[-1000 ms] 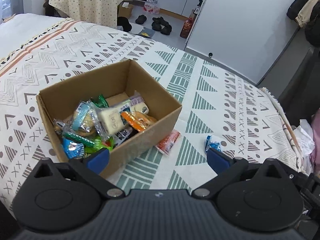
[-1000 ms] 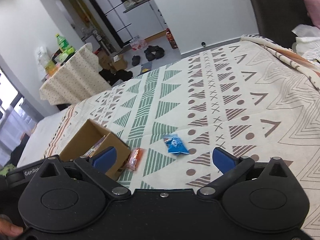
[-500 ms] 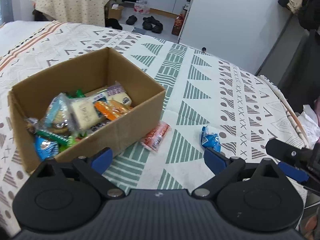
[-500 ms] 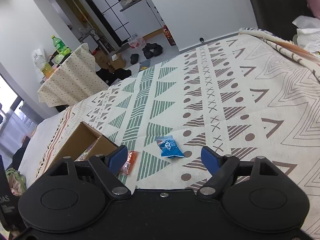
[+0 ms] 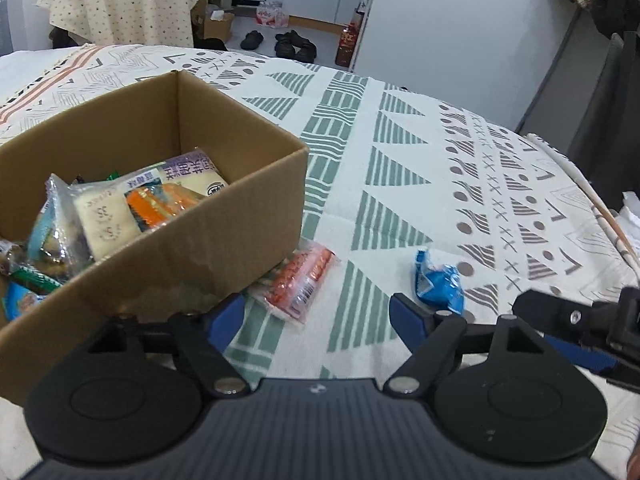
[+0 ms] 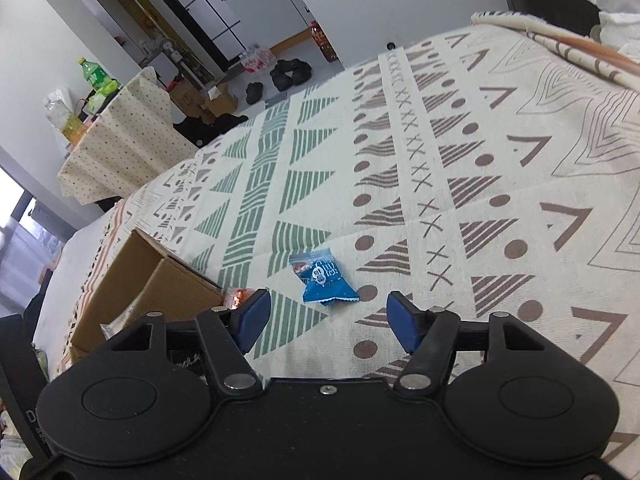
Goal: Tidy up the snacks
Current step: 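Grasp the red candy stick with the left gripper while the right grasps the blue candy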
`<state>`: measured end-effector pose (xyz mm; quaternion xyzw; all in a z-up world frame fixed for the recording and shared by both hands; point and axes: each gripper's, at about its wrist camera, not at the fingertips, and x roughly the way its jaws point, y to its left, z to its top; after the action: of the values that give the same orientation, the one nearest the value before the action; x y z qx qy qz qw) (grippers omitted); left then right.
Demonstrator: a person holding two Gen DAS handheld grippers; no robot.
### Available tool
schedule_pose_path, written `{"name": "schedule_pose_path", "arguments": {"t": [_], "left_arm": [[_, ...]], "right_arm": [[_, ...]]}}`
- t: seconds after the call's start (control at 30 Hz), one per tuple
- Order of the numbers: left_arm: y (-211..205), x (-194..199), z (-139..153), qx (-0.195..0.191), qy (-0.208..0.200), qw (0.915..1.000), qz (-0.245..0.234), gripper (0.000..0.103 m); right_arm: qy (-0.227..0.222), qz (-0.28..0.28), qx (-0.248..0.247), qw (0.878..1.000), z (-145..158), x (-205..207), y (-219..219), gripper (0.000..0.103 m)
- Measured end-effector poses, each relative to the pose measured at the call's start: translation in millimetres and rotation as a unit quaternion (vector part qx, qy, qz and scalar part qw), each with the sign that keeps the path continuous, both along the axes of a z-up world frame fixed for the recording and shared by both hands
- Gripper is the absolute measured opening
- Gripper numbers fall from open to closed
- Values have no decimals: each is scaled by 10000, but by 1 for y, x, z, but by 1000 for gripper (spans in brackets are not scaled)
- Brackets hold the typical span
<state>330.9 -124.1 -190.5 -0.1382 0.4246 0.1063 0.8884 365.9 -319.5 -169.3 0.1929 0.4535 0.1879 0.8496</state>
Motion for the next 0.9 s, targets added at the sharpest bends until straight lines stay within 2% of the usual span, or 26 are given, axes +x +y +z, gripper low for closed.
{"name": "schedule_pose_path", "arguments": {"t": [0.37,0.6,0.73,0.87,0.9], "left_arm": [[0,23,-22,113,-102,9999,-26,76],[7,29,-29,67,-60,9999,135,49],[11,28,-29,-3,-92,9997,209,24],[14,26,-27,-89,-79,9997,195,22],[14,24,-26,-123,-68,9997,181,22]], "right_arm": [[13,59,17,10000,-18,15,16,60],[17,-43,15,10000,-32,26,23,58],[-2,-16,-41,10000,-37,27,30,57],[85,24,-167,9998,-44,29,35,42],[86,41,-201,9998,-46,28,36,42]]}}
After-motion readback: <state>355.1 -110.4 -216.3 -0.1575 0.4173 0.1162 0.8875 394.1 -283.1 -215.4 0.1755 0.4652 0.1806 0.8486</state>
